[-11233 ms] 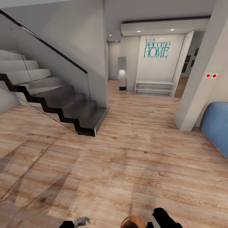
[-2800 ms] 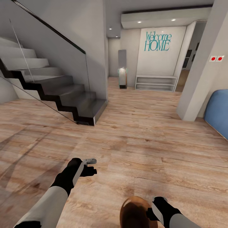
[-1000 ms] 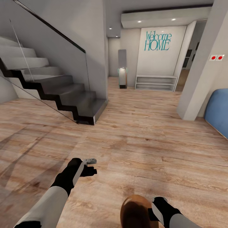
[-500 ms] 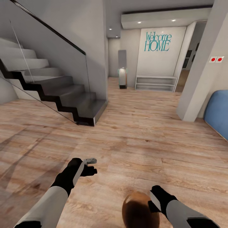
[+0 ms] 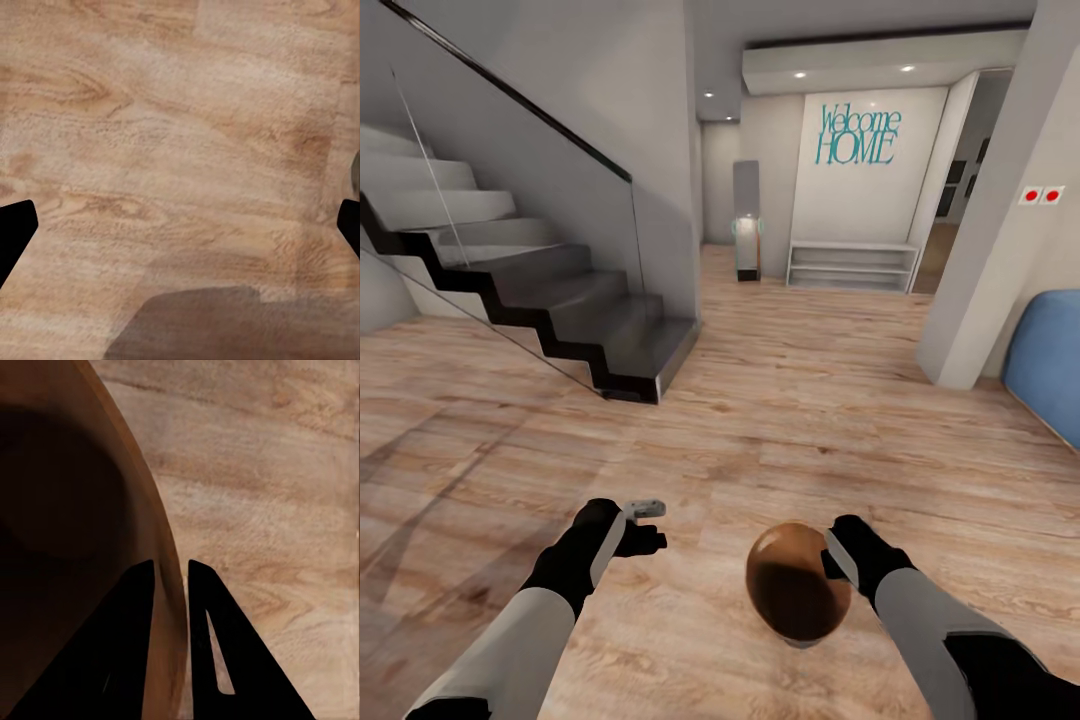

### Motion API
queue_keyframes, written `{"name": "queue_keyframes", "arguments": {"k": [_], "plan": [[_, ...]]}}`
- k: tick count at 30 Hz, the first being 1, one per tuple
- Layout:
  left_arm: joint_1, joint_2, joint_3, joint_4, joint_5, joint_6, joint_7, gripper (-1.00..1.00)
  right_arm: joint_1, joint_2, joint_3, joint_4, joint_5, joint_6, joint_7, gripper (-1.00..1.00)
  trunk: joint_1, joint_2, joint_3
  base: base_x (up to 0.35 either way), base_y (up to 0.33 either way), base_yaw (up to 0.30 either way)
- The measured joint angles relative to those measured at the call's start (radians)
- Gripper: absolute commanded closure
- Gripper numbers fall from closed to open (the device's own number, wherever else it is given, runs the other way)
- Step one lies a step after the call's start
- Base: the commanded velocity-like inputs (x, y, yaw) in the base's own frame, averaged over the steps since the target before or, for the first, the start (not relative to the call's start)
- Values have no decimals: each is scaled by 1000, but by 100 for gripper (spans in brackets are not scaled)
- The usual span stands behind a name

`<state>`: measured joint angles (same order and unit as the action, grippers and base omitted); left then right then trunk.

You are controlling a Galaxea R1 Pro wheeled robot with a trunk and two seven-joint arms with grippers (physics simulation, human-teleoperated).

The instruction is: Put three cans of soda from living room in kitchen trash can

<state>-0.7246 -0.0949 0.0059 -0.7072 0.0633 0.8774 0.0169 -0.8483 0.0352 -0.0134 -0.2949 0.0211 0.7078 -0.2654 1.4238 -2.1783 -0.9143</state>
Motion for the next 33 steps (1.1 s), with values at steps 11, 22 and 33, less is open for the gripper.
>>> {"name": "queue_keyframes", "arguments": {"k": [11, 22, 33], "plan": [[-1, 0, 0, 0, -2, 1, 1, -100, -84, -9, 3, 7, 2, 66, -3, 100, -42, 77, 34, 0, 0, 0], [-1, -6, 0, 14, -3, 3, 1, -100, -102, -14, -9, -4, -30, 171, 2, 100, -84, 154, 69, 0, 0, 0], [1, -9, 0, 133, -5, -3, 8, -100, -101, -13, -6, -4, -17, 275, 2, 100, -126, 231, 103, 0, 0, 0]]}}
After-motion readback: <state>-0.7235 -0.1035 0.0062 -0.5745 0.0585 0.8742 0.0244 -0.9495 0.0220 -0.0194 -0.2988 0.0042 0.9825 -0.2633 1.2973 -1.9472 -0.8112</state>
